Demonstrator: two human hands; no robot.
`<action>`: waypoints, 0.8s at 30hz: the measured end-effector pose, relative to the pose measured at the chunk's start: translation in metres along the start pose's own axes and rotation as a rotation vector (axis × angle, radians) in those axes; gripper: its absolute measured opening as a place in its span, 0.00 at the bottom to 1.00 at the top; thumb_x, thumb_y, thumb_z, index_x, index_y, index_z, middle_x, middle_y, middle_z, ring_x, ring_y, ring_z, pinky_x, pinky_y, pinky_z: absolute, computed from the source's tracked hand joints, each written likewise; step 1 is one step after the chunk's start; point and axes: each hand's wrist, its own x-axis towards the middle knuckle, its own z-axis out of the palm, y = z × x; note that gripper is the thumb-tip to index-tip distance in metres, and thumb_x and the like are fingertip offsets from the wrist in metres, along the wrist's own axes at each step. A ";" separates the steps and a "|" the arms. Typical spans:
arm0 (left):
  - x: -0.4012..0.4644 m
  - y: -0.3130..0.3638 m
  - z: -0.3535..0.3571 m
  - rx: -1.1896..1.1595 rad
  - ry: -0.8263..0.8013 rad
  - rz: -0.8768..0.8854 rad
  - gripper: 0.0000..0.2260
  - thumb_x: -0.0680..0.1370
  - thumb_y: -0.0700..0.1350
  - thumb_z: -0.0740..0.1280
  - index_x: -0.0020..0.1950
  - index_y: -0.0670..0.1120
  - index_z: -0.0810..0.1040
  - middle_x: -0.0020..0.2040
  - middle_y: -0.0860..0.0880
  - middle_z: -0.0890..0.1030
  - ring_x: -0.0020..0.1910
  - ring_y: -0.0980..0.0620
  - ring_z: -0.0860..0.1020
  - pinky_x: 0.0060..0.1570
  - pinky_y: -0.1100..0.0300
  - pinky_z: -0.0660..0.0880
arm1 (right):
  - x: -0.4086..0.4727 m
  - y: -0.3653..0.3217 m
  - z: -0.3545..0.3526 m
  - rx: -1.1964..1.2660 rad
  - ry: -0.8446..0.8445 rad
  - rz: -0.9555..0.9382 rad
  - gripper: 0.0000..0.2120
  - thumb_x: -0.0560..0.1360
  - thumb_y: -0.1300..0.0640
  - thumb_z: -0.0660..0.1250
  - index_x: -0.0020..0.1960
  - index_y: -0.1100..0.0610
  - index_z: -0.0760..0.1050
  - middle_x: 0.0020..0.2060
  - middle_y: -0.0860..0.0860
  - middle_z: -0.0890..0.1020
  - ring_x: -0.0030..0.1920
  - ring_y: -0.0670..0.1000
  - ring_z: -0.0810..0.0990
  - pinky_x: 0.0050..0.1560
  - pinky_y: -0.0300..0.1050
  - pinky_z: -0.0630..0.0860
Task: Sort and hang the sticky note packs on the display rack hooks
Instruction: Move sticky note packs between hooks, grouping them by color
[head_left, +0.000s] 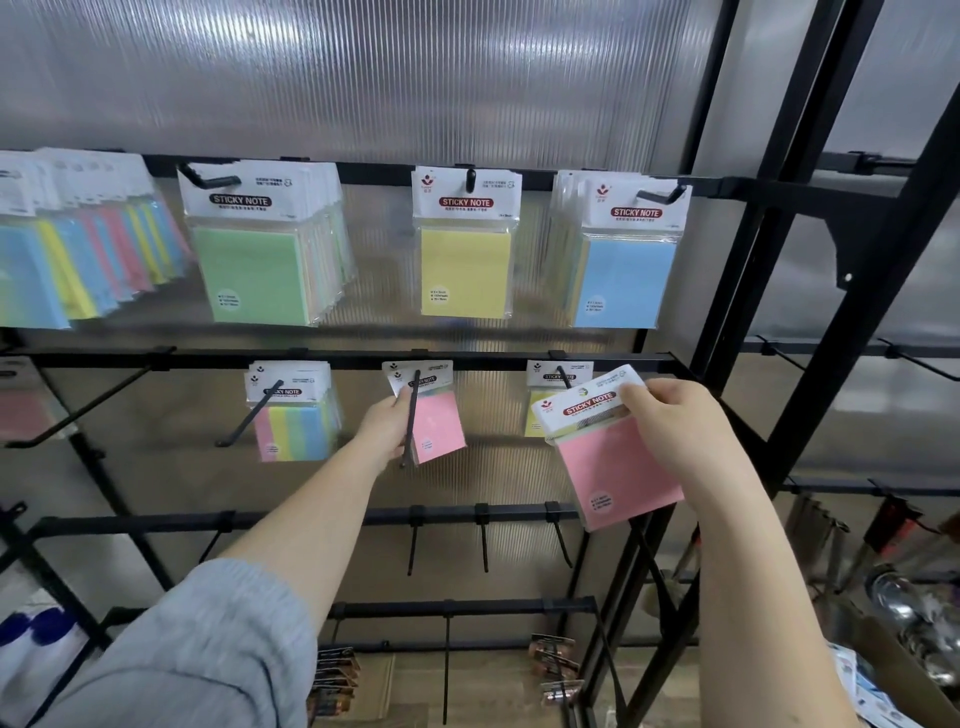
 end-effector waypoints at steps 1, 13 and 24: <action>-0.003 0.000 0.000 0.017 0.006 0.030 0.19 0.82 0.56 0.51 0.58 0.44 0.74 0.46 0.45 0.80 0.47 0.45 0.78 0.44 0.56 0.74 | -0.001 -0.001 0.000 0.002 0.000 0.000 0.18 0.79 0.55 0.57 0.54 0.70 0.75 0.39 0.62 0.77 0.38 0.52 0.69 0.35 0.45 0.61; -0.049 -0.016 -0.016 0.128 0.165 0.248 0.11 0.83 0.46 0.53 0.46 0.43 0.70 0.39 0.49 0.70 0.36 0.54 0.67 0.33 0.64 0.62 | -0.005 -0.011 0.002 0.063 0.058 -0.004 0.18 0.79 0.55 0.57 0.47 0.71 0.73 0.34 0.54 0.71 0.35 0.52 0.66 0.33 0.45 0.58; -0.111 -0.021 -0.044 0.354 0.254 0.351 0.18 0.82 0.48 0.56 0.33 0.44 0.69 0.31 0.51 0.74 0.31 0.50 0.72 0.32 0.59 0.63 | -0.002 -0.024 0.012 0.139 0.109 -0.060 0.18 0.79 0.54 0.57 0.45 0.70 0.73 0.33 0.53 0.70 0.33 0.51 0.65 0.33 0.44 0.59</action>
